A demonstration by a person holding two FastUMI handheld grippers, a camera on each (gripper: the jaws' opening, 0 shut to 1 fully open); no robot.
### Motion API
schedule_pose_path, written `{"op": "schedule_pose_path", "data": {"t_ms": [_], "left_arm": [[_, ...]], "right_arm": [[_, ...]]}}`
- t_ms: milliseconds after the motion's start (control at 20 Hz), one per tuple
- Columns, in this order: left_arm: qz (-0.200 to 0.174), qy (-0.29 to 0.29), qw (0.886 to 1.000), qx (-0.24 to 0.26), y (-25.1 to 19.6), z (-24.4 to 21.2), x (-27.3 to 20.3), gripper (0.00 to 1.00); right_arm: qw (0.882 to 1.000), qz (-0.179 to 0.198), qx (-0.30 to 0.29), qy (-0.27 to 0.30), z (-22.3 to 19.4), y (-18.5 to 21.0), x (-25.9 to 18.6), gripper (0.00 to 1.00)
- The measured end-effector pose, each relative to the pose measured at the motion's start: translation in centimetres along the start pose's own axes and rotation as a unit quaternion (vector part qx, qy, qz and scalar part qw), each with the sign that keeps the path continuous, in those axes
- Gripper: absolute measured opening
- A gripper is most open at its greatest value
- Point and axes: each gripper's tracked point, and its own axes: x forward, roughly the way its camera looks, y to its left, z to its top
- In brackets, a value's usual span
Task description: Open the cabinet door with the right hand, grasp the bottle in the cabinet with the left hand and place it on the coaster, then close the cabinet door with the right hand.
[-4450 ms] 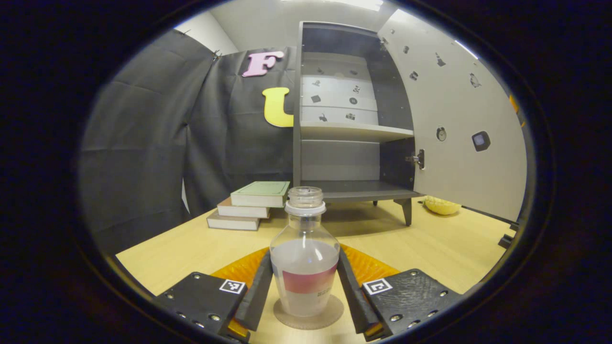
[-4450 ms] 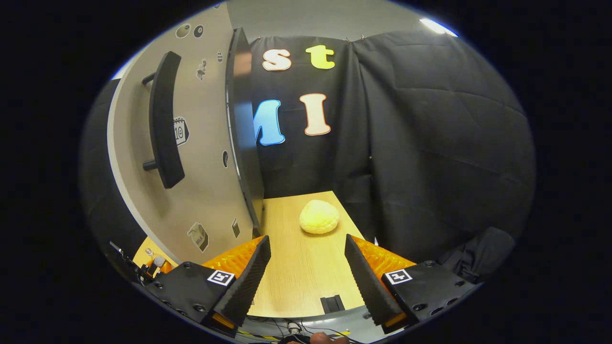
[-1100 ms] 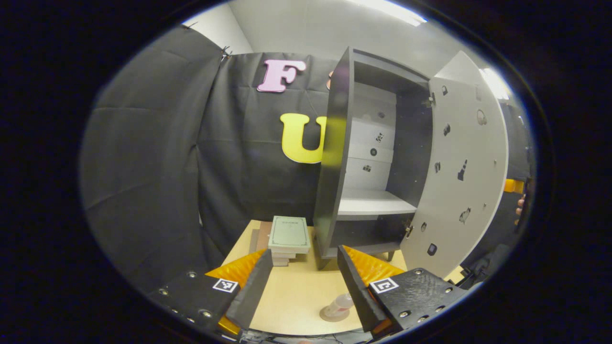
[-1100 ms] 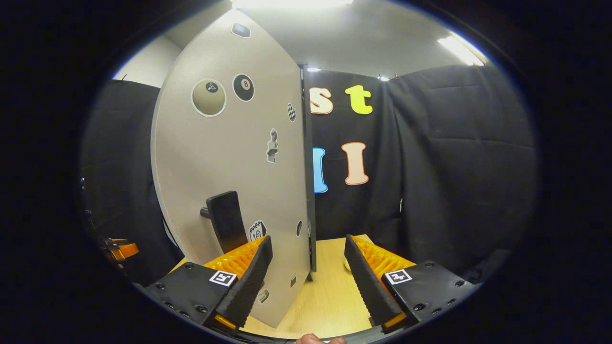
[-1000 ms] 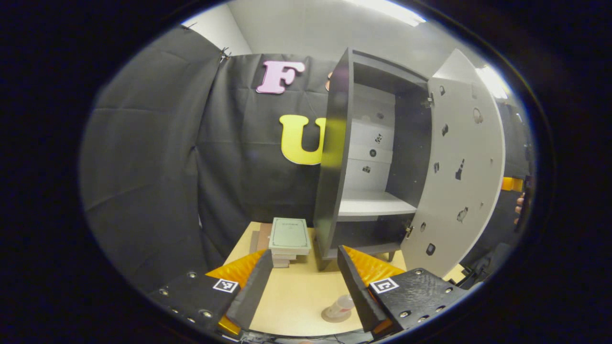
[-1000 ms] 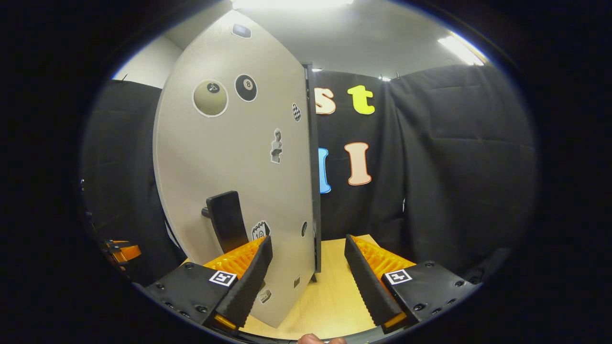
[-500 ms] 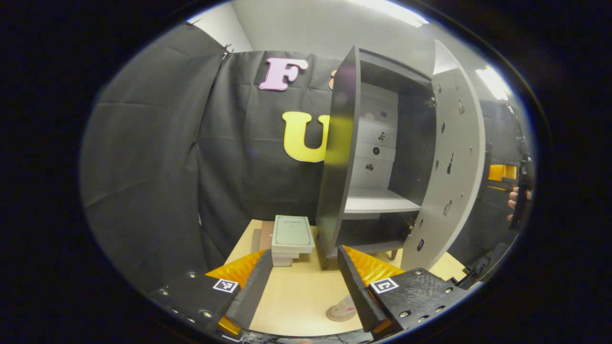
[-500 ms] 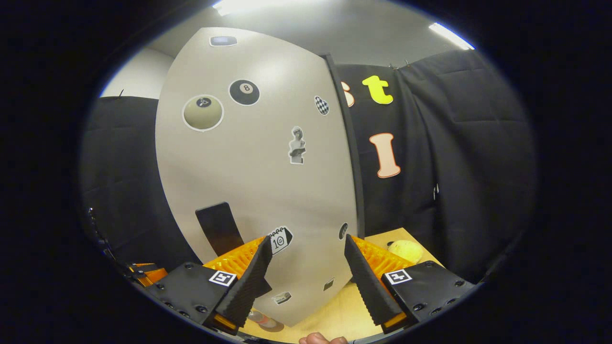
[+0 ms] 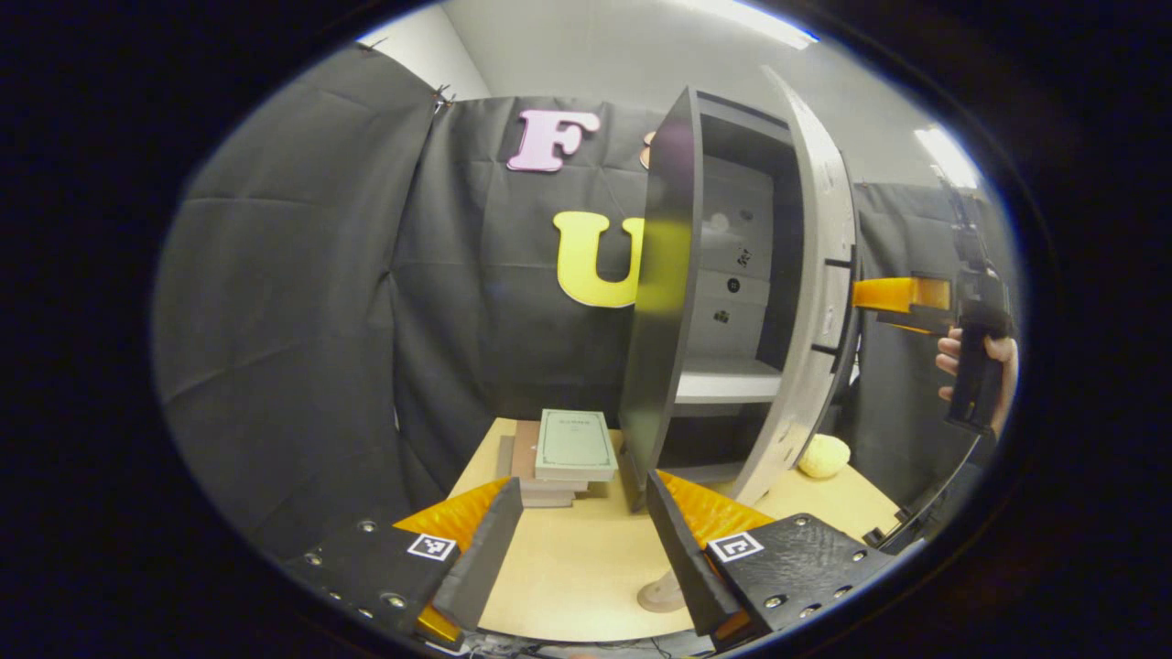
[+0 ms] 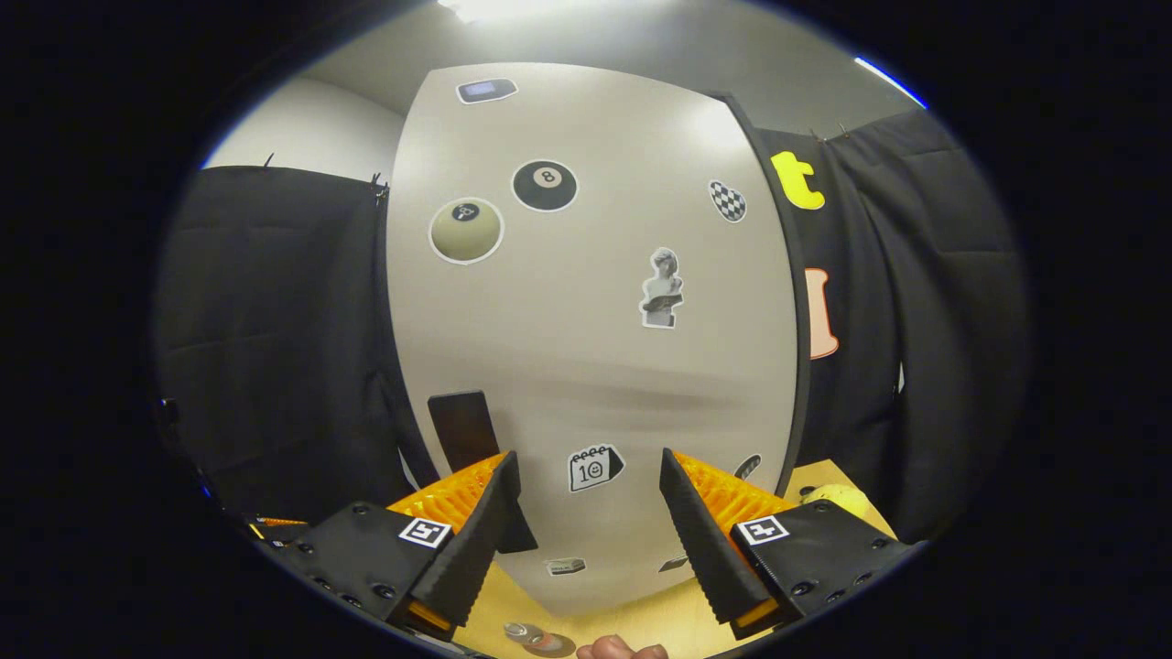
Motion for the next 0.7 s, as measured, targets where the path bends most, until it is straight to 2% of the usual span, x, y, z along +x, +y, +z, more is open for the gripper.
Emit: {"op": "schedule_pose_path", "data": {"t_ms": [50, 100, 250, 300, 400, 450, 500, 700], "left_arm": [[0.001, -0.004, 1.0, 0.002, -0.3, 0.4, -0.1, 0.82], [0.001, -0.01, 1.0, 0.005, -0.8, 0.7, -0.3, 0.82], [-0.002, -0.021, 1.0, 0.013, -2.7, 1.7, -0.6, 0.82], [-0.005, -0.018, 1.0, 0.012, -3.6, 1.8, -0.8, 0.82], [-0.015, -0.019, 1.0, 0.003, -5.9, 2.4, -1.1, 0.82], [-0.021, -0.02, 1.0, -0.002, -7.3, 2.8, -1.1, 0.82], [-0.026, -0.022, 0.999, -0.004, -8.5, 3.2, -1.5, 0.82], [-0.016, -0.042, 0.999, 0.011, -12.1, 4.9, -1.6, 0.82]], "right_arm": [[1.0, 0.009, 0.003, -0.002, -0.1, 0.3, -0.2, 0.98], [1.0, 0.013, 0.003, -0.006, 0.0, 0.3, -0.7, 0.93], [1.0, 0.011, -0.02, -0.01, -0.4, -0.9, -2.3, 0.93], [1.0, 0.008, -0.029, -0.007, -0.6, -1.5, -2.9, 0.98], [0.999, -0.002, -0.039, -0.008, -0.2, -2.9, -4.0, 0.98], [0.999, -0.003, -0.037, -0.01, 0.1, -3.5, -4.5, 0.93], [0.999, -0.003, -0.033, -0.014, 0.5, -4.0, -5.0, 0.98], [0.999, -0.01, -0.027, -0.025, 1.3, -7.8, -7.1, 0.98]]}}
